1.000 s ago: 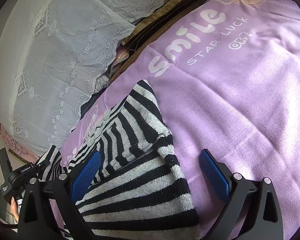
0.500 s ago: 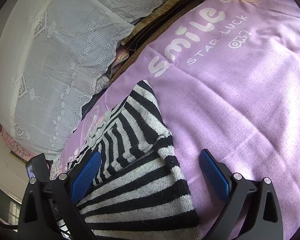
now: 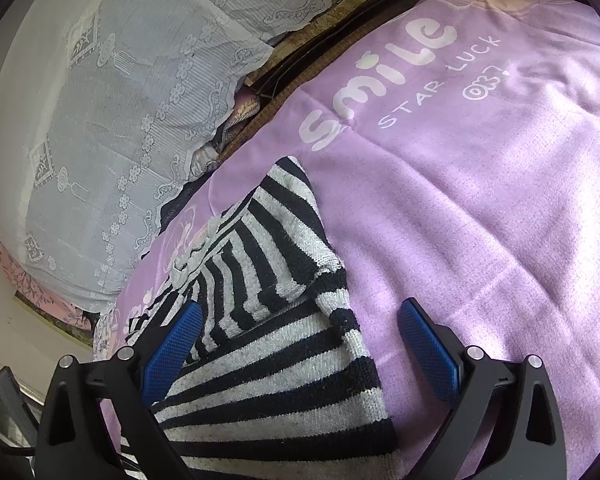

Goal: Fold small clothes

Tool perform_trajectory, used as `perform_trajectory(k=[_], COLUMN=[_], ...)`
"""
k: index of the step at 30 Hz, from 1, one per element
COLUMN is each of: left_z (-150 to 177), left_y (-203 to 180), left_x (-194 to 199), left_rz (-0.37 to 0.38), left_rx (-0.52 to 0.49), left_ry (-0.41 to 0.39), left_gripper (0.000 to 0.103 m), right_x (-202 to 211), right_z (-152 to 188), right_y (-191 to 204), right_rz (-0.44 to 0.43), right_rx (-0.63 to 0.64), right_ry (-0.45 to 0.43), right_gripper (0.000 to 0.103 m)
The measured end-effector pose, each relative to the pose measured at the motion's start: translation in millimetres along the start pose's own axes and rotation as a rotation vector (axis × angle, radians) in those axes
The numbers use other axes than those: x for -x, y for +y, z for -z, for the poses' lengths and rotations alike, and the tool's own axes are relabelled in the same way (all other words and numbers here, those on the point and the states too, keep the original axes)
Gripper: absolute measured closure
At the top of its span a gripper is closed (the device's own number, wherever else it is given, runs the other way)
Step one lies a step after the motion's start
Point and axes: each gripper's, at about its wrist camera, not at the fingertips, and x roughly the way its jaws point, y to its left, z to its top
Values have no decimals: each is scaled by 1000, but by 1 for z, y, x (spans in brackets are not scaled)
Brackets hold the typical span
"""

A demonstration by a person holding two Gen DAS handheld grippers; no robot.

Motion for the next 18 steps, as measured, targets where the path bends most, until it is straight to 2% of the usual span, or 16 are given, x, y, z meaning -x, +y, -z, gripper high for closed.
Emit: perform_trajectory(k=[3,5,7,8,9,11,15,18], left_z=[-4,1,16,26,28,26,28,27], left_y=[39,48,42,42,48,53,49,56], left_x=[-30,-59,-93,-106,-105,-103,-100,-96], left_rz=[6,20,7,24,46,68,40,55], left_rx=[210,281,258,260,300,319,290,313], left_ry=[70,146,237,261,247,259,242,254], left_gripper=[6,6,4,4,4,4,4,4], right_x=[2,6,13,17,20,19,-2,-29], right_z=[2,5,8,9,11,17,39,60], right_y=[6,11,24,33,46,78,158,216], right_rz=[11,3,-7,-5,-5,-21,-61,-65], right_rx=[28,56,114,154,202,307,527,676], right_ry=[3,-9,-38,-55,-68,-69,-12,49], right_gripper=[4,4,4,4,4,4,4,4])
